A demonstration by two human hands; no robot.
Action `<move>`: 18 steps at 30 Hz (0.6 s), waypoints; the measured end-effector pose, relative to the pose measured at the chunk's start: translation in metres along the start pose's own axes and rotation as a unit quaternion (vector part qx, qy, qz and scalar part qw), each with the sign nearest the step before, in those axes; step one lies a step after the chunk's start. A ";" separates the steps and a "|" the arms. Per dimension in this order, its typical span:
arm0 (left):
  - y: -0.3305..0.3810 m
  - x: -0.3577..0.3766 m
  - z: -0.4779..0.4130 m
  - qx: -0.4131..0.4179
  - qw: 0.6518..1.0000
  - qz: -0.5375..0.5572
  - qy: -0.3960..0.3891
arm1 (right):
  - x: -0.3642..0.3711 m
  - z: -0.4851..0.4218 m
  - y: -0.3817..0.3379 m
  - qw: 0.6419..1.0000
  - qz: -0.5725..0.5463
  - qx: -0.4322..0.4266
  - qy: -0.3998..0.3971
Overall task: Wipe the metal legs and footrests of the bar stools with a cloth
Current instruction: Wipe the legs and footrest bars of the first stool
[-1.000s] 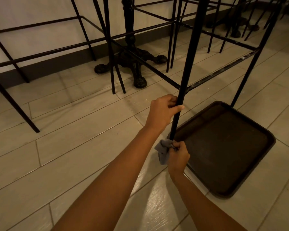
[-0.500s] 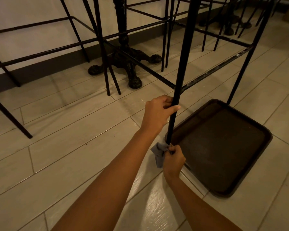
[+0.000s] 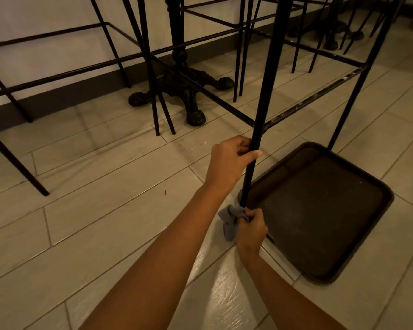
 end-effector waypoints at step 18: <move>0.000 -0.001 0.002 0.006 1.000 0.004 -0.001 | -0.007 -0.008 0.002 0.992 0.117 0.014 -0.051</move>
Point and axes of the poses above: each hand's wrist, its own z-axis away from the middle knuckle, its own x-axis out of the palm, y = z × x, the point moved 1 cm from there along -z, towards the middle knuckle, and after that the axes turned 7 degrees about -z, right-handed, at the moved point
